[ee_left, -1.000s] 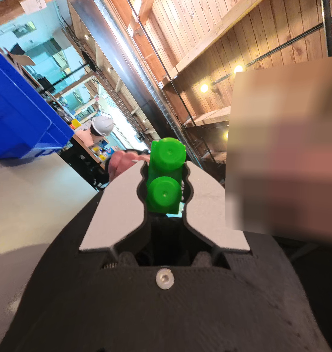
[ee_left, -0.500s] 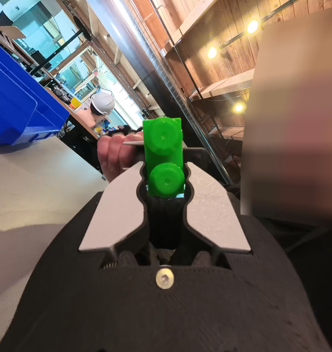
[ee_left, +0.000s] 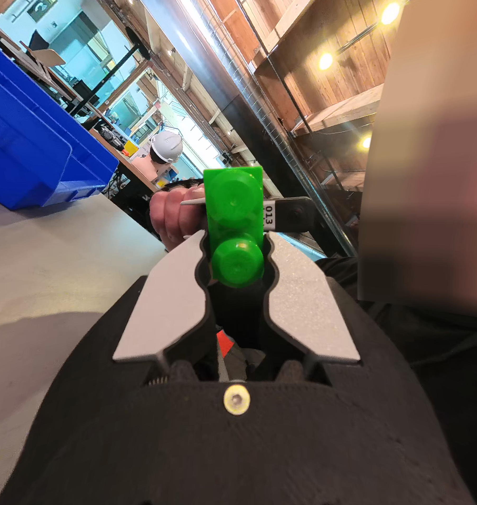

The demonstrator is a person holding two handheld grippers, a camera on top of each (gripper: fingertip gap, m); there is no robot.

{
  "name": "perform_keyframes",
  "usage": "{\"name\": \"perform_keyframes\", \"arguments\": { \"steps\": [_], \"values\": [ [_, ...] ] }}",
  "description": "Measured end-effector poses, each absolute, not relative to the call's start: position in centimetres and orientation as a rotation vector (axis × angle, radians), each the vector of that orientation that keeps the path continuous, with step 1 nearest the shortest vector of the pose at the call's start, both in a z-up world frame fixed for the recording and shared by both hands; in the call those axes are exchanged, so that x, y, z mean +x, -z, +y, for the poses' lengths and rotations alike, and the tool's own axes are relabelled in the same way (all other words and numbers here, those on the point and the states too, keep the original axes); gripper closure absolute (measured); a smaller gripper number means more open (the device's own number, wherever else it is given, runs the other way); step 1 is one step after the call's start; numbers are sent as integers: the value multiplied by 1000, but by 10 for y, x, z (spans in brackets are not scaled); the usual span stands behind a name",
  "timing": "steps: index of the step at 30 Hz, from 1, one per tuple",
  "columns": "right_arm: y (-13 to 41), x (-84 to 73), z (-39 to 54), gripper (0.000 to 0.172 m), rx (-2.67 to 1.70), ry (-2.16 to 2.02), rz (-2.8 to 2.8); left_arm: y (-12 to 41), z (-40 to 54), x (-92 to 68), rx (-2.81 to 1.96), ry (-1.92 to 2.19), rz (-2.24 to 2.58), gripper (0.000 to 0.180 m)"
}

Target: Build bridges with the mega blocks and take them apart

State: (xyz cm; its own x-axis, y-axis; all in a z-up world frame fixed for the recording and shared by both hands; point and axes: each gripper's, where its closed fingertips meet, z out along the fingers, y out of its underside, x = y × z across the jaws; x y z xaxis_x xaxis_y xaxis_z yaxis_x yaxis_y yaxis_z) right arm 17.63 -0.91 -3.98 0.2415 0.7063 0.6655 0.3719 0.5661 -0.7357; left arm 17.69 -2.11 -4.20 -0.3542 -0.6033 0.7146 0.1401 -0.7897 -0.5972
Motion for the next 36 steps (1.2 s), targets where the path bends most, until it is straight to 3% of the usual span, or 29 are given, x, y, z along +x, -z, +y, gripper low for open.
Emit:
{"name": "perform_keyframes", "arguments": {
  "steps": [8,15,18,21,26,29,30,33,36],
  "values": [
    [44,176,-7,166,-1042,-389,-1357,45,-19,176,-1430,2172,593,144],
    [49,168,-20,166,-1007,-504,-1417,41,-31,175,-1416,2154,720,130],
    [51,165,-21,165,-1010,-475,-1456,49,-27,177,-1462,2099,710,143],
    [53,165,-14,164,-1037,-412,-1456,52,-22,176,-1462,2086,675,144],
    [42,184,-1,140,-1055,-276,-1394,41,0,156,-1407,2036,552,144],
    [39,189,0,146,-1177,-498,-1309,39,6,150,-1387,1926,568,144],
    [39,189,0,142,-1220,-589,-1274,37,7,148,-1370,1887,590,144],
    [43,179,4,107,-1411,-940,-1122,35,6,150,-1348,1755,666,144],
    [54,164,-1,110,-1497,-1169,-1077,33,-2,158,-1326,1666,754,144]
  ]
}}
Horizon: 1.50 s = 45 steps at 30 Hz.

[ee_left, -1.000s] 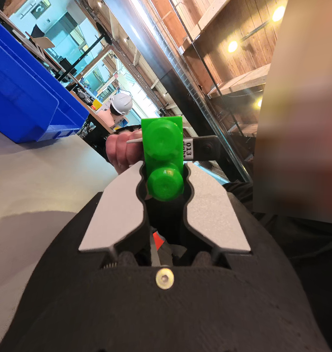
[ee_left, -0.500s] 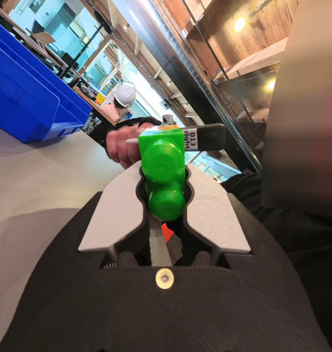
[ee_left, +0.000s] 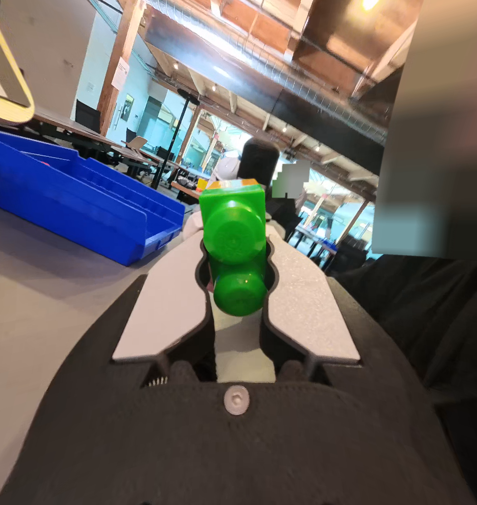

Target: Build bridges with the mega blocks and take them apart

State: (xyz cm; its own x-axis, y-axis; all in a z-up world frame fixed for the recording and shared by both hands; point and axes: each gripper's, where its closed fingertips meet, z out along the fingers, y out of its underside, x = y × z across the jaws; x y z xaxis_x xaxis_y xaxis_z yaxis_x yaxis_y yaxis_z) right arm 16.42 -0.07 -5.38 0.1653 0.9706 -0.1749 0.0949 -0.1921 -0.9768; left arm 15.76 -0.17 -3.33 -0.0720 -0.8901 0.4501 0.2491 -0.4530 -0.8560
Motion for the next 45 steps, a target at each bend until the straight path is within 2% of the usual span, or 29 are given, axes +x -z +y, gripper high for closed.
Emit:
{"name": "perform_keyframes", "arguments": {
  "steps": [3,8,12,14,18,35,41,43,44,45],
  "values": [
    [44,160,-6,134,-1446,-1313,-1023,34,-3,162,-1326,1609,789,144],
    [40,163,-6,137,-1420,-1377,-977,36,-4,164,-1334,1606,813,144],
    [40,163,-5,138,-1419,-1411,-950,36,-3,158,-1324,1645,802,144],
    [38,166,-2,138,-1406,-1417,-915,37,-5,156,-1328,1642,820,137],
    [35,168,-2,138,-1394,-1455,-902,40,-5,158,-1350,1614,856,145],
    [41,168,-2,139,-1461,-1419,-948,52,-6,160,-1423,1593,874,145],
    [33,174,5,131,-1437,-1381,-963,55,-7,165,-1436,1604,901,146],
    [25,177,7,123,-1411,-1387,-937,58,-10,168,-1448,1604,924,146],
    [26,175,7,124,-1419,-1375,-947,59,-10,170,-1455,1596,928,146],
    [27,173,6,134,-1423,-1370,-960,58,-11,171,-1448,1614,928,145]
  ]
}}
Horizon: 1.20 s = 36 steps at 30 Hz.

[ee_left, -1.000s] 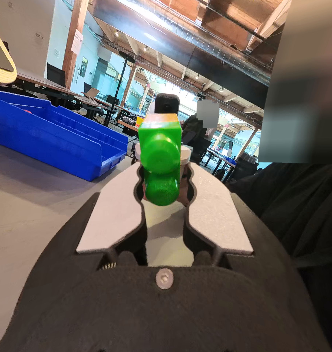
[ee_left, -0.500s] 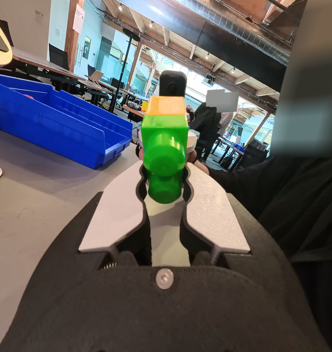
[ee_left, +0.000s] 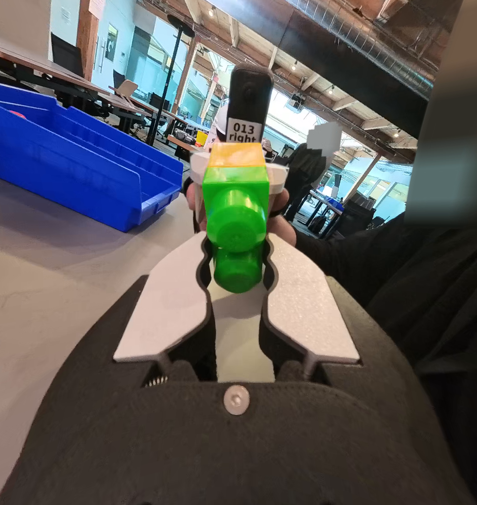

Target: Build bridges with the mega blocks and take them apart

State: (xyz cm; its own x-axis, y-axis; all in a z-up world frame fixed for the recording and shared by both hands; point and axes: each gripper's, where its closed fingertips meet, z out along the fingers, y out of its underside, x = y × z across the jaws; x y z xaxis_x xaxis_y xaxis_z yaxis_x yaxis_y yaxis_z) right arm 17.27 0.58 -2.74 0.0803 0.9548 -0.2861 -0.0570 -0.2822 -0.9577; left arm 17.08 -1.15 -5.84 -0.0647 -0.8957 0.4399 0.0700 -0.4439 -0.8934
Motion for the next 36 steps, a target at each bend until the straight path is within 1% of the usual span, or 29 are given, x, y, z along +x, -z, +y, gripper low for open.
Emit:
{"name": "perform_keyframes", "arguments": {
  "steps": [5,7,9,21,26,33,34,35,36],
  "values": [
    [28,173,4,136,-1412,-1409,-944,60,-13,173,-1441,1623,946,145],
    [29,173,4,136,-1416,-1401,-942,54,-11,171,-1409,1658,909,140],
    [29,172,3,136,-1415,-1404,-950,52,-9,169,-1391,1621,910,145],
    [33,169,0,136,-1430,-1399,-972,57,-12,169,-1440,1555,951,145],
    [31,164,-3,136,-1432,-1386,-1012,78,-23,183,-1513,1491,1072,145],
    [28,169,2,136,-1441,-1376,-980,72,-21,186,-1497,1590,994,145],
    [28,172,8,124,-1459,-1350,-957,69,-20,185,-1482,1628,958,145],
    [27,177,13,115,-1467,-1327,-925,64,-17,184,-1465,1683,903,145],
    [25,183,16,115,-1465,-1326,-906,62,-13,182,-1457,1716,847,145]
  ]
}}
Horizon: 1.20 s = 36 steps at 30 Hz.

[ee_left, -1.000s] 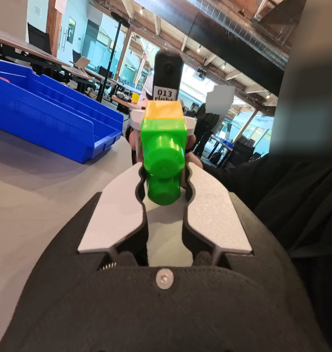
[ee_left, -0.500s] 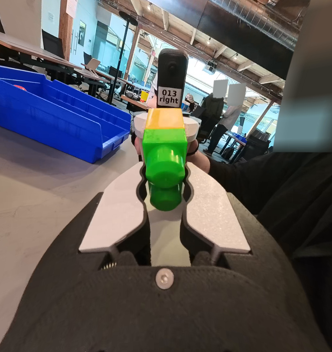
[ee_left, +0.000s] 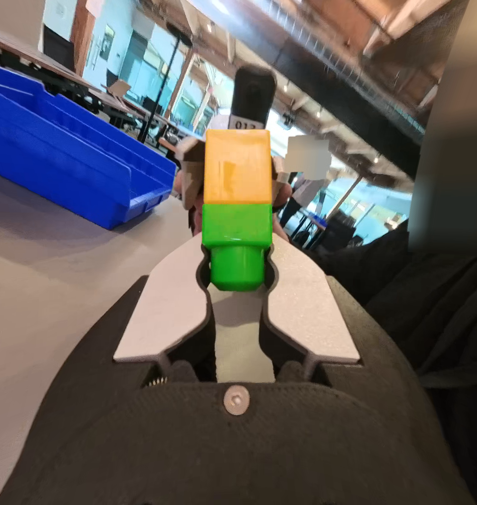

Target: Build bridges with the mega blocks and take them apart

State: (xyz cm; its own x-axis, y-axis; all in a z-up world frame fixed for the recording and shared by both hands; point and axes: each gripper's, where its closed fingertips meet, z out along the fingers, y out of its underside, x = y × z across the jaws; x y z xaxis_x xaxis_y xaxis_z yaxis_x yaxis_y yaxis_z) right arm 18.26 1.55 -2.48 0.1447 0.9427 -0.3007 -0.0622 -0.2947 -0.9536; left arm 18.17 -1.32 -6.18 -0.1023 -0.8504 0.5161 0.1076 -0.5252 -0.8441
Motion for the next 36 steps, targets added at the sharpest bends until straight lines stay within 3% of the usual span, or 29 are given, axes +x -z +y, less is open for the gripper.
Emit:
{"name": "perform_keyframes", "arguments": {
  "steps": [2,6,26,31,36],
  "values": [
    [30,187,16,114,-1495,-1311,-926,63,-12,182,-1456,1748,821,145],
    [40,180,6,134,-1525,-1373,-993,63,-10,183,-1455,1737,812,145],
    [44,178,8,135,-1546,-1316,-1017,62,-5,178,-1467,1685,819,145],
    [35,176,11,120,-1512,-1322,-991,65,-9,182,-1485,1692,853,145],
    [35,172,9,135,-1500,-1366,-973,69,-13,188,-1500,1667,900,145]
  ]
}}
